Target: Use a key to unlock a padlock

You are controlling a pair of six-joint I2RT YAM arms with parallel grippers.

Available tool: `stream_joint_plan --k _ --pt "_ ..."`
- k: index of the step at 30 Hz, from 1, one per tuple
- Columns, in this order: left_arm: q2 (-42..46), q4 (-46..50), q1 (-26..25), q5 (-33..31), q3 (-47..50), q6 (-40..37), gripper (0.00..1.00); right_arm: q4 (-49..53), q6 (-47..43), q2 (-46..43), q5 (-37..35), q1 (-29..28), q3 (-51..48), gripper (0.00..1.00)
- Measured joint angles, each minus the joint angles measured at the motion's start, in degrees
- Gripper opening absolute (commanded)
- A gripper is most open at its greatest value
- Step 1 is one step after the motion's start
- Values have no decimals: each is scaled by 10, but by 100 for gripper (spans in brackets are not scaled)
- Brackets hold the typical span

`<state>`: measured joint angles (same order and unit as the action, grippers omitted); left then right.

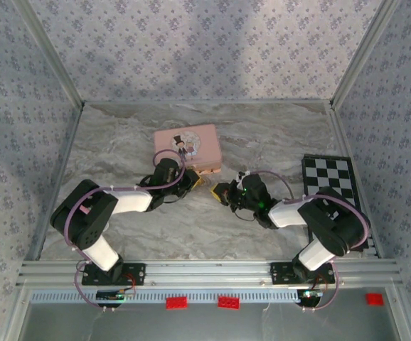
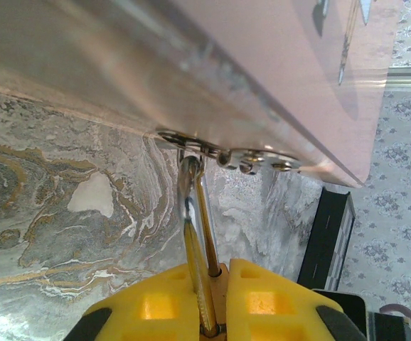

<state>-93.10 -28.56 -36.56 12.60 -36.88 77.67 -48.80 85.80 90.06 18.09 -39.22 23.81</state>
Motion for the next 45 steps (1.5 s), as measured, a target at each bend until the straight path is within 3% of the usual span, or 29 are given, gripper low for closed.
stream_joint_plan --k 17,45 --pt "0 -2 -6 0 0 5 0 -113 59 86 8 0 -17 0" --pt "0 -15 -7 0 7 5 0 -162 81 86 1 0 -27 0"
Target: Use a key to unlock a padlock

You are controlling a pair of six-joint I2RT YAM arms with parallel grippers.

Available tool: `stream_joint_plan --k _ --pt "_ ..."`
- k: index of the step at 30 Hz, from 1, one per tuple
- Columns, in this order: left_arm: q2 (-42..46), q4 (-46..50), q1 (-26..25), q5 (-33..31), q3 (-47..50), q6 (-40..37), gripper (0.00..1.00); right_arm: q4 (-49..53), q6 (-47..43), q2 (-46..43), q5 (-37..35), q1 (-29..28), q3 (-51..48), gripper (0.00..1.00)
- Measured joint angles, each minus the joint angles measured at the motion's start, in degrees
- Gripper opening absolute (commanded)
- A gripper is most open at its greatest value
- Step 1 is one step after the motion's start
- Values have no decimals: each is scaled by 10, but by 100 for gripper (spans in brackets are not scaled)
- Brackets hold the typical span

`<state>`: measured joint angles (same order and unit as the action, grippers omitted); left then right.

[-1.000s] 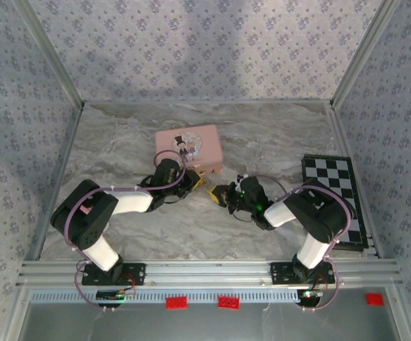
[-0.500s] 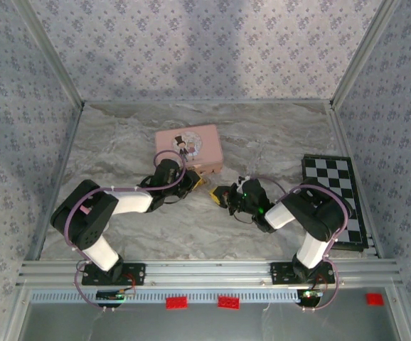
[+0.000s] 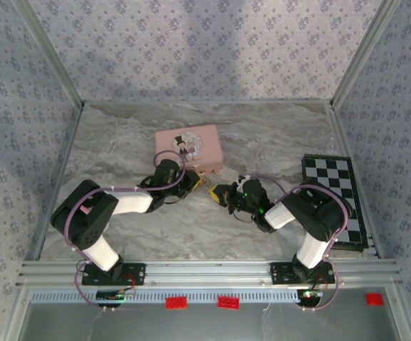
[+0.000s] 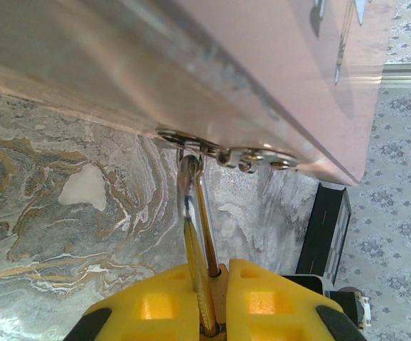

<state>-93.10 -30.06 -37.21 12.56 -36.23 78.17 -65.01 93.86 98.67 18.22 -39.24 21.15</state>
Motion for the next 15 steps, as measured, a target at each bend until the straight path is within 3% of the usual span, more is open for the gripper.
stream_joint_plan --k 15 --pt "0 -3 -15 -2 2 2 0 0 0 0 -8 -3 0 0"
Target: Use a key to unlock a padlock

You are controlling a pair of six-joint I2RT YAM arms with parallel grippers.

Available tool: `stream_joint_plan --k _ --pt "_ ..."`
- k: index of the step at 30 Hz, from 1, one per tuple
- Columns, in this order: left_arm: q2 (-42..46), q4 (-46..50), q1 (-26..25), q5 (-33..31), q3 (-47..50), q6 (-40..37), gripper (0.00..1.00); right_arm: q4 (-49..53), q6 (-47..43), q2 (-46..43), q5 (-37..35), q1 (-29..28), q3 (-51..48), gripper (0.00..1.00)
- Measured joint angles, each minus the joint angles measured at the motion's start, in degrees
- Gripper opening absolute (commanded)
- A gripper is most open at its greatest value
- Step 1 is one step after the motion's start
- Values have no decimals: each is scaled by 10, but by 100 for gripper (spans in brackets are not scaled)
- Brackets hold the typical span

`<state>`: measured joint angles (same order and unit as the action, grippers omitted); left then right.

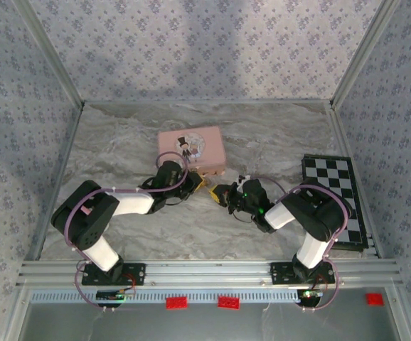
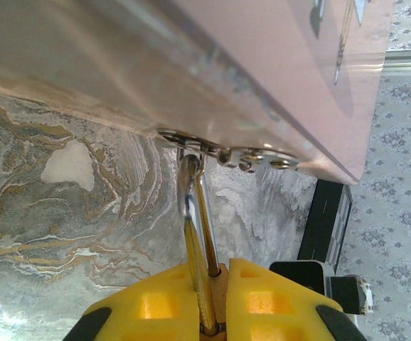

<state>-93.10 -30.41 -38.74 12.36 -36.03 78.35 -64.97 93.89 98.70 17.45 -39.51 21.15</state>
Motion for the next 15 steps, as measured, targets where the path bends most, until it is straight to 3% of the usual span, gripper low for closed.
stream_joint_plan --k 15 --pt "0 -13 0 -2 6 3 0 0 13 0 -27 -4 -14 0"
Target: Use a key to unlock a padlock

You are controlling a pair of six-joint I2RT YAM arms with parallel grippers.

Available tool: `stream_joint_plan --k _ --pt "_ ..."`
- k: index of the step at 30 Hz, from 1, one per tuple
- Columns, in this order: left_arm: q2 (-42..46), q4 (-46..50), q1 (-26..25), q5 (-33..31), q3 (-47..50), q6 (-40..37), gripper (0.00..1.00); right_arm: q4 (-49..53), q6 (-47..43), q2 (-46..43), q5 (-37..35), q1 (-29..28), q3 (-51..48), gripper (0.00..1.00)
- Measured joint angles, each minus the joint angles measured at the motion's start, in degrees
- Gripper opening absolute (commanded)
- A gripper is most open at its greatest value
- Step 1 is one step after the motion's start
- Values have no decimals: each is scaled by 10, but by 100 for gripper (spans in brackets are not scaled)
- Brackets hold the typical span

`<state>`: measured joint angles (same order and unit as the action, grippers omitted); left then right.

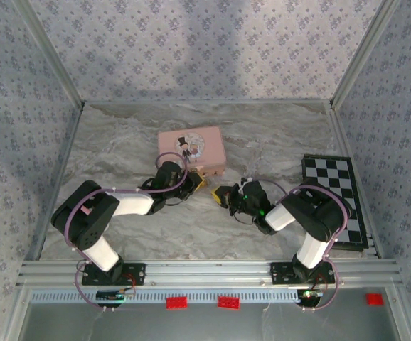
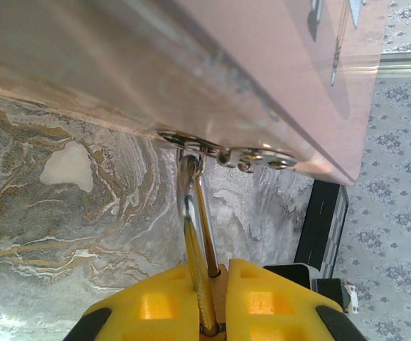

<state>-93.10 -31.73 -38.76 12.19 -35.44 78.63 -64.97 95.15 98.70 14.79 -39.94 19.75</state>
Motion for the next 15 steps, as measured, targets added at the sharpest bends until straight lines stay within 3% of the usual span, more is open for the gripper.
stream_joint_plan --k 15 --pt "0 -2 0 0 2 -1 0 0 0 0 -3 -5 0 0"
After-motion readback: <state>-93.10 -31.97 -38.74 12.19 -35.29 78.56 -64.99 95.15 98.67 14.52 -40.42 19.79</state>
